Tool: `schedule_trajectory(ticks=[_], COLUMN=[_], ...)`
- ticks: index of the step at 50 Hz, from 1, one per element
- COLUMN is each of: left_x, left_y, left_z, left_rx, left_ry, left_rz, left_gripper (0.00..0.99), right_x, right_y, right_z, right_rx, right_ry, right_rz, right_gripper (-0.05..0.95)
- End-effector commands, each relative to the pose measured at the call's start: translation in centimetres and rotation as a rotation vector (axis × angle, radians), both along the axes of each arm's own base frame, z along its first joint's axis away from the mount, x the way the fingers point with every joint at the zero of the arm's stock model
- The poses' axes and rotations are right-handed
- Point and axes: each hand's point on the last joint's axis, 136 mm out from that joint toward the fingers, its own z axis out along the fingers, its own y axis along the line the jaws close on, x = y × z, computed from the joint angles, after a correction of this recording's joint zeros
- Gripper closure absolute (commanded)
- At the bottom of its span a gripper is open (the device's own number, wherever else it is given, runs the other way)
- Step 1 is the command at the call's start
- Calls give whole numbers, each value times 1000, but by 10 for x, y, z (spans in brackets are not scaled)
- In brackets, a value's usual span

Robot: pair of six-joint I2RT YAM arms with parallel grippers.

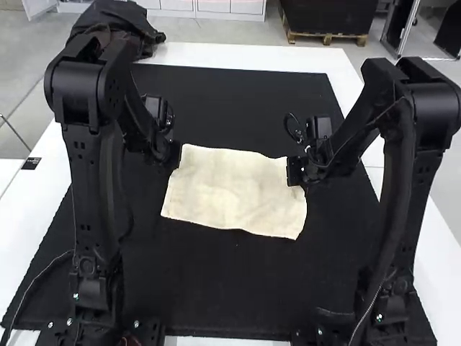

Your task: Fold the towel.

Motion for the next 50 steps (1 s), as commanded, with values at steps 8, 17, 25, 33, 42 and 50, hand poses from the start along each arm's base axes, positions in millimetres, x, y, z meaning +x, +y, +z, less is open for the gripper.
schedule_trajectory(ticks=[8,17,25,33,42,50], left_x=[16,23,24,25,29,22], left_y=[-4,7,9,7,-2,-10], left_z=[30,42,45,51,65,56], left_rx=[-39,-62,-63,-66,-77,-78], left_ry=[-78,-75,-72,-81,-107,-74], left_rz=[-9,28,33,31,19,3], left_gripper=[952,367,141,111,95,85], right_x=[-6,-11,-12,-13,-15,-15], right_y=[-12,-11,-11,-11,-11,-11], right_z=[-5,-8,-9,-10,-12,-12], right_rx=[13,13,12,12,10,12], right_ry=[20,27,29,34,37,37], right_rz=[-31,-25,-25,-25,-22,-25], right_gripper=[920,920,920,920,920,920])
